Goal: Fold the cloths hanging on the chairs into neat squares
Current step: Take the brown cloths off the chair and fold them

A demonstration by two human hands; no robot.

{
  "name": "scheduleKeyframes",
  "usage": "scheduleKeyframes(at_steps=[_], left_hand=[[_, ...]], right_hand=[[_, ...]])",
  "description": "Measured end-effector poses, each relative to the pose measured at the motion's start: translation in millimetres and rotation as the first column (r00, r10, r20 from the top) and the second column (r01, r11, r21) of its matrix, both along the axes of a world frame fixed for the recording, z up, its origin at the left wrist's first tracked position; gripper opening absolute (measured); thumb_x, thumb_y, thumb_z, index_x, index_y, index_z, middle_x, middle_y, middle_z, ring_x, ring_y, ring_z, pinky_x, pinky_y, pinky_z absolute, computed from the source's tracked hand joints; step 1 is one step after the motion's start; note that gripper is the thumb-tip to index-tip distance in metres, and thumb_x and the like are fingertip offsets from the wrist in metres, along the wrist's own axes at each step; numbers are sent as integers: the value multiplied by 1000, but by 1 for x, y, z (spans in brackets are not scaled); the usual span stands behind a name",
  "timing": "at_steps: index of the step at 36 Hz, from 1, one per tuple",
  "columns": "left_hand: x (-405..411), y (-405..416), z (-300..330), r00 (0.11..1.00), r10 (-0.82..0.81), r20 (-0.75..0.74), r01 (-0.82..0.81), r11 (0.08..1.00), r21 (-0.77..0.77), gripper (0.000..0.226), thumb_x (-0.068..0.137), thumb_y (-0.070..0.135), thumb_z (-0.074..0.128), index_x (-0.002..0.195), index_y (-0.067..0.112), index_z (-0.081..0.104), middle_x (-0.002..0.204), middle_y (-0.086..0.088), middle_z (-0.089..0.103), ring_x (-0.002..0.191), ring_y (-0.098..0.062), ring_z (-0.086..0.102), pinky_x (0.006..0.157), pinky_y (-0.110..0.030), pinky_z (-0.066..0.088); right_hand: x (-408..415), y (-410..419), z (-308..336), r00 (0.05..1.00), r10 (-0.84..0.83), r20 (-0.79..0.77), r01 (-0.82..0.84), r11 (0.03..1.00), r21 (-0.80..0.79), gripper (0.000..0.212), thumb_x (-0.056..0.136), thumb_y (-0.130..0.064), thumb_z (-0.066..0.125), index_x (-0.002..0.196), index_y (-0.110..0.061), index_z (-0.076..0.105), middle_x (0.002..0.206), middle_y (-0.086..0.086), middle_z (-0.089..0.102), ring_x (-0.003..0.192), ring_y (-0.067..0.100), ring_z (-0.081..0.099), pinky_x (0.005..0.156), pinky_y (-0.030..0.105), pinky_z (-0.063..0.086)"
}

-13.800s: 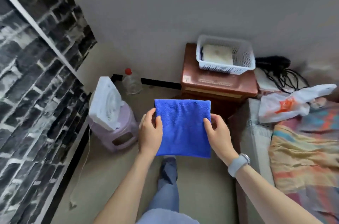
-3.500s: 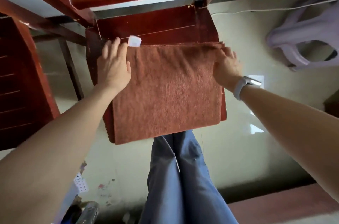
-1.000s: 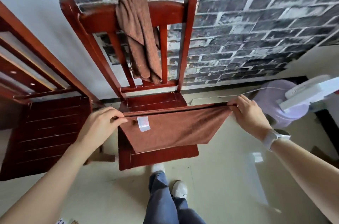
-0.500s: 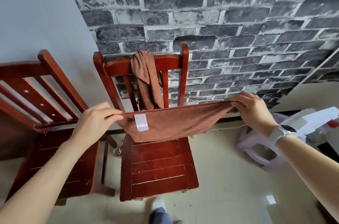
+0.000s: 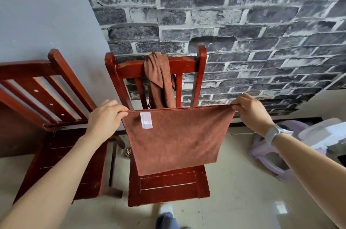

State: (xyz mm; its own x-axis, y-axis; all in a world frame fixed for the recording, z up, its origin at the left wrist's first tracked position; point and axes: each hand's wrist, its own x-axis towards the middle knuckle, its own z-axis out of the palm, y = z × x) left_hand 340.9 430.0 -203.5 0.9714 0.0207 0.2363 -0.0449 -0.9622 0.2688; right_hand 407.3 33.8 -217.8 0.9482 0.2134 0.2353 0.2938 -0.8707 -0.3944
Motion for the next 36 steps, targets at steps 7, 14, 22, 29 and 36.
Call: scheduleKeyframes(at_steps=[7,14,22,29,36], left_hand=[[23,16,-15,994,41,100,-42,999,7,10,84,12,64,88,8,71,85,-9,66,85,-32,53,66,-37,42],[0,37,-60,999,-19,41,19,1000,-8,8,77,8,70,85,7,73,83,-7,64,87,-20,44,67,-39,48],[-58,35,-140,993,-40,-107,36,998,-45,9,72,10,76,81,10,75,81,0,62,85,-14,43,57,-31,47],[-135,27,-241,922,-65,-382,32,995,-92,15,63,5,81,75,11,75,76,-2,63,80,-14,42,58,-32,50],[-180,10,-301,763,-24,-646,-54,993,-102,9,74,6,73,81,11,75,85,-6,65,90,-29,56,68,-32,46]], right_hand=[[17,23,-8,998,-52,-29,53,998,21,14,87,-7,56,95,-2,67,96,14,60,86,34,58,76,43,49],[2,28,-41,1000,19,-8,-19,999,31,13,84,-5,61,94,-6,68,92,12,62,83,34,62,69,39,52],[-52,25,-121,981,11,-191,-11,1000,4,8,81,-6,66,88,-5,69,88,12,63,78,35,62,66,39,53],[-135,19,-220,826,-49,-561,0,996,-87,9,81,-9,66,88,-9,72,92,7,63,85,31,62,67,28,41],[-187,14,-281,582,-174,-794,52,983,-177,13,86,-15,59,93,-15,71,99,1,60,90,26,60,70,29,43]])
